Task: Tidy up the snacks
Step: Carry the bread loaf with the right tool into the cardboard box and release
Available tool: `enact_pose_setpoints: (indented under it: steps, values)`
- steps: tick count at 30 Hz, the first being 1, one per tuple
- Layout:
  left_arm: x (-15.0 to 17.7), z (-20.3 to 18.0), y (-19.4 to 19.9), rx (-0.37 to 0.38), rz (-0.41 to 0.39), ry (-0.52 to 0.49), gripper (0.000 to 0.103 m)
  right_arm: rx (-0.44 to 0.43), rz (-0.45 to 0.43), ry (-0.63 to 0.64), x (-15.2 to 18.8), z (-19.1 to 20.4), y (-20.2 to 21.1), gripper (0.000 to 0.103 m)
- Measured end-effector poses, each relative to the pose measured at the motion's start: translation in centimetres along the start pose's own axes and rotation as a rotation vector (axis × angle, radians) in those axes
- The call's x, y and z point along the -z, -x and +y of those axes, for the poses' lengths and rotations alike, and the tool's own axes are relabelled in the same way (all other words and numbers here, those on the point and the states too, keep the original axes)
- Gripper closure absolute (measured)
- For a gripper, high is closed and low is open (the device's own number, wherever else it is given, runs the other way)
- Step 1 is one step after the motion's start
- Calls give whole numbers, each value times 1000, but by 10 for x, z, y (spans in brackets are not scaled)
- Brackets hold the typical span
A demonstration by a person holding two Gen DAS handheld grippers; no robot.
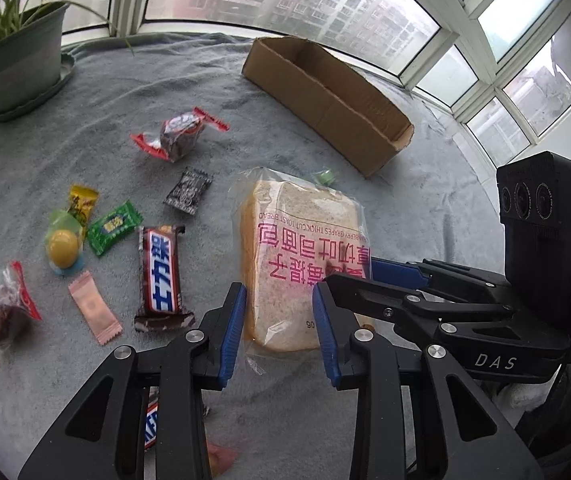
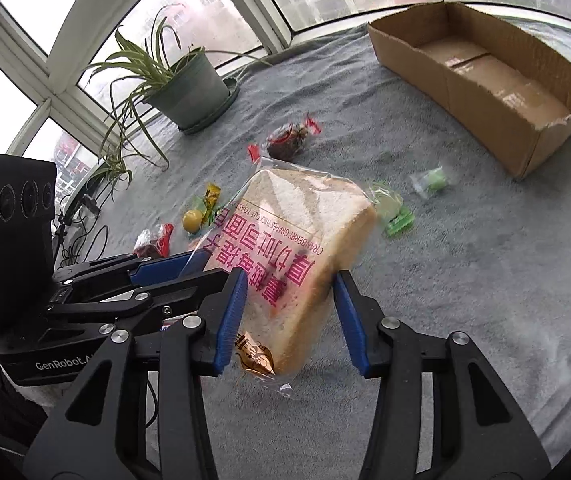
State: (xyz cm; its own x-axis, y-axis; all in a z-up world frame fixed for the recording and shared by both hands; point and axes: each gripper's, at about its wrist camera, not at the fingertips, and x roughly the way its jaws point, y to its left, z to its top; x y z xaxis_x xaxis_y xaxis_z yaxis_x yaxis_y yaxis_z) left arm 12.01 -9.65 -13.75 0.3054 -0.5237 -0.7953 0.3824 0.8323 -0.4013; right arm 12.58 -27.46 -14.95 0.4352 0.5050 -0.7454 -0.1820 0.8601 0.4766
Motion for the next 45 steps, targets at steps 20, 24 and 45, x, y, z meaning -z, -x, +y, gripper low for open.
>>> enact_pose_setpoints:
  steps: [20, 24, 45]
  values:
    - [-116, -64, -47, 63, -85, -117, 72, 121, -173, -22, -95, -83, 51, 59]
    - [-129, -74, -61, 73, -72, -139, 72, 149, -181, -26, -110, -103, 54, 59]
    - [-181, -95, -124, 81, -20, -140, 73, 243, -142, 8, -160, -170, 34, 61]
